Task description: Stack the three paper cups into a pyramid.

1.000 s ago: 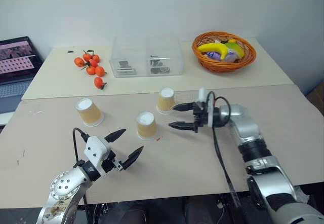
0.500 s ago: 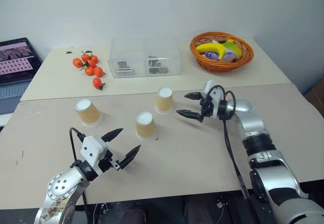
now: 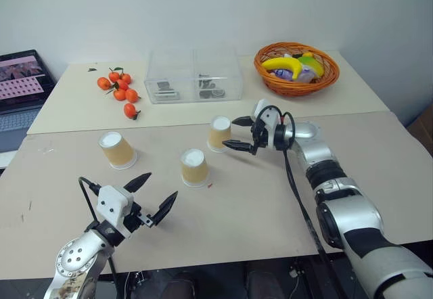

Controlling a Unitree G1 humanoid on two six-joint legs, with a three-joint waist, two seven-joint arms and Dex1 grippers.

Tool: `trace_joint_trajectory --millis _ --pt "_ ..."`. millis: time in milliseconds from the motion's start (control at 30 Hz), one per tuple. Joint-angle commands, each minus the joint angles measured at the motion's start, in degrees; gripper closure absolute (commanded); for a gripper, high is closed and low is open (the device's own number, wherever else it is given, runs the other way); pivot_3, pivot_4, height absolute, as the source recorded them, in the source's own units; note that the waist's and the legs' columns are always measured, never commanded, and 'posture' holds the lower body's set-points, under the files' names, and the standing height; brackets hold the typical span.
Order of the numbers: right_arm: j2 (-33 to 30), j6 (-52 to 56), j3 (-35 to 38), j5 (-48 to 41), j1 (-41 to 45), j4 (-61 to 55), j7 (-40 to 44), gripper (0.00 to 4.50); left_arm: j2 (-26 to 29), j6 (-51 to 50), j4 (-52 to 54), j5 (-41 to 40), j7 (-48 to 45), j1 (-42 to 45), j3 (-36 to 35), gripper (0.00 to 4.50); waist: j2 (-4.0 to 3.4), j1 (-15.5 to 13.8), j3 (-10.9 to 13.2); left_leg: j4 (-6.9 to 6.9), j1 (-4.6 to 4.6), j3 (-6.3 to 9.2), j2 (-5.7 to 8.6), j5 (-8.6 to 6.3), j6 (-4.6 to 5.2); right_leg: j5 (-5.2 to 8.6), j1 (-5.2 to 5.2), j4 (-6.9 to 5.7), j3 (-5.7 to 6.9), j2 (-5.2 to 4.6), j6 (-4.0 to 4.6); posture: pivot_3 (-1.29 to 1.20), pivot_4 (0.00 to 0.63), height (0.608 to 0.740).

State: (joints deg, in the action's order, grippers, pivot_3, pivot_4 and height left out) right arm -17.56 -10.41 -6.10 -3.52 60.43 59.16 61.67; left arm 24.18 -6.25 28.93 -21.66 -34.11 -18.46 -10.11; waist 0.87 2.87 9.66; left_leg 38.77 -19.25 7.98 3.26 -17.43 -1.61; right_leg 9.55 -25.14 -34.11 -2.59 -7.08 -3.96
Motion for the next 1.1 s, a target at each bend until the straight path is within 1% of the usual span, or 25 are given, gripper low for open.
trace_joint_trajectory --millis 33,333,633,767,1100 --pt "1.39 -3.05 1.34 -0.12 3.66 2.12 -0.84 0.07 -0.25 1.21 2.88 -0.38 0.65 -0.57 -0.73 0.00 0.00 0.18 0.00 0.00 0.00 0.00 -0.01 0.00 0.00 -0.01 -0.01 0.00 0.00 0.01 0.01 0.00 0.150 0.728" --pt "3.89 -3.97 2.29 0.15 7.21 6.52 -2.89 0.07 0.30 0.47 2.52 -0.39 0.71 1.13 -0.23 0.00 -0.01 0.45 0.00 -0.01 -0.01 0.00 -0.02 0.00 0.00 -0.01 -0.02 -0.01 0.00 0.03 0.02 0.00 0.150 0.728" --pt "4.73 -4.83 3.23 0.67 7.98 8.25 -4.21 0.07 0.49 -0.16 2.89 -0.67 0.86 1.97 -0.31 0.00 -0.02 1.06 0.00 -0.01 -0.01 0.00 -0.03 0.00 0.00 -0.02 -0.04 -0.02 -0.01 0.03 0.03 0.00 0.150 0.728" --pt "5.70 -5.11 3.45 1.41 8.17 9.66 -6.33 0.07 0.34 -0.18 3.25 -0.72 1.11 1.70 -0.21 0.00 -0.02 1.14 0.00 -0.01 0.00 0.00 -0.03 0.00 0.00 -0.03 -0.04 -0.02 -0.01 0.03 0.03 0.00 0.150 0.728" --pt "7.68 -5.03 3.59 2.85 8.91 11.45 -8.09 0.07 0.19 -0.43 4.03 -0.84 1.51 1.14 -0.22 0.00 -0.03 1.15 0.01 -0.01 -0.01 0.00 -0.04 0.00 0.00 -0.04 -0.06 -0.03 -0.02 0.06 0.04 0.00 0.150 0.728"
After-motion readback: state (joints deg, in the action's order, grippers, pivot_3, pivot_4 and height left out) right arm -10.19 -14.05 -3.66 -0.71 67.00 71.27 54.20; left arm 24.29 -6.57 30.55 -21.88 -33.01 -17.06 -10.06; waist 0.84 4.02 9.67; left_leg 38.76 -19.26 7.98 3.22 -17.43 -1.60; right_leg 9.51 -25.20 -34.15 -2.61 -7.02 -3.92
